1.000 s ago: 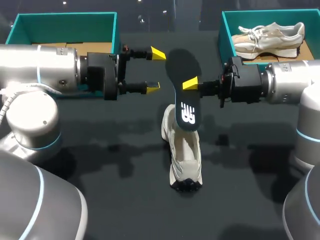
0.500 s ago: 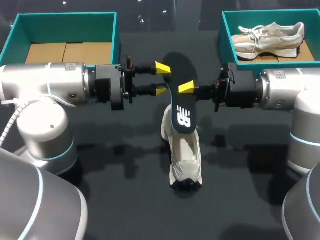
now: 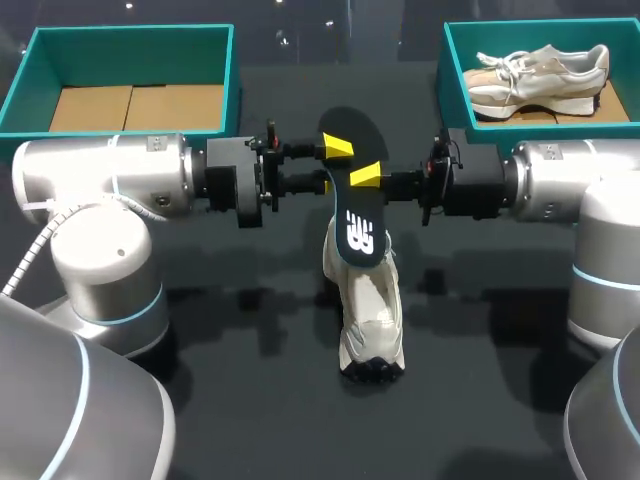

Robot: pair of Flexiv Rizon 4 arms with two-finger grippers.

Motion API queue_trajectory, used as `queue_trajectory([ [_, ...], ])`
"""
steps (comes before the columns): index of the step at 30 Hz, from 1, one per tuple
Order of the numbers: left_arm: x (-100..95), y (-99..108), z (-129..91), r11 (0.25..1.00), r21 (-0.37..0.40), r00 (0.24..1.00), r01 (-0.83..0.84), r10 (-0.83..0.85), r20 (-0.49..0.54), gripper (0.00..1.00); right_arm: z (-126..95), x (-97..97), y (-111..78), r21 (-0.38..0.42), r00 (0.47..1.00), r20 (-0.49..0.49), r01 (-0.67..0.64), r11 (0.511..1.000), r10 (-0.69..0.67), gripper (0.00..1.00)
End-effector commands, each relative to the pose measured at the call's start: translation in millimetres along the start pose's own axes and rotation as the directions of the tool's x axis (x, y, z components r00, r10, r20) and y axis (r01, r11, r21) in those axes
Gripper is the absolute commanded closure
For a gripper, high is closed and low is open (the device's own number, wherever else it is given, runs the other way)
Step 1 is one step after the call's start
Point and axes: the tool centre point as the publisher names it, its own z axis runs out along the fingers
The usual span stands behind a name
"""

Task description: Take the shoe out of the shoebox, open the shoe tongue, remove and reinsert the insole, then place the shoe into the shoebox

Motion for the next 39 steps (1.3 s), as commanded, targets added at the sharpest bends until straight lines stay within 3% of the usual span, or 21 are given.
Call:
queue_trajectory([
  [1, 1.5, -1.6, 4.9, 1.0, -0.006, 1.0, -0.009, 0.009, 0.003, 0.62, 4.2, -1.6, -0.6, 0.0, 1.0, 0.001, -0.002, 1.0, 0.002, 1.0],
  [14, 4.3, -0.4, 10.6, 0.999, -0.018, 0.999, -0.035, 0.035, 0.004, 0.8, 8.2, -3.7, -2.3, 0.008, 1.0, 0.0, -0.009, 1.0, 0.009, 1.0],
  [22, 6.3, -2.2, 13.1, 0.999, -0.012, 0.999, -0.045, 0.045, 0.002, 0.81, 8.4, -5.5, -2.2, 0.008, 1.0, -0.003, -0.017, 1.0, 0.017, 1.0],
  [25, 6.4, -2.6, 14.2, 0.999, -0.013, 0.999, -0.049, 0.049, 0.003, 1.0, 8.3, -6.0, -1.8, 0.009, 1.0, -0.003, -0.019, 1.0, 0.019, 1.0],
  [31, 6.7, -4.3, 13.4, 0.998, -0.008, 0.998, -0.057, 0.057, 0.004, 1.0, 5.9, -8.5, -0.8, 0.003, 1.0, -0.014, -0.022, 1.0, 0.022, 1.0],
  [33, 5.7, -4.9, 10.9, 0.998, -0.007, 0.998, -0.058, 0.058, 0.005, 1.0, 3.1, -9.0, -0.5, -0.002, 1.0, -0.017, -0.018, 1.0, 0.018, 0.5],
  [34, 4.9, -5.3, 9.1, 0.998, -0.008, 0.998, -0.059, 0.059, 0.004, 1.0, 0.6, -8.8, -0.5, -0.006, 1.0, -0.017, -0.012, 1.0, 0.012, 0.0],
  [39, -0.8, -7.4, -4.9, 0.998, -0.02, 0.998, -0.064, 0.064, -0.001, 1.0, -23.0, -6.0, -3.0, -0.027, 0.999, -0.004, 0.047, 0.999, -0.047, 0.0],
])
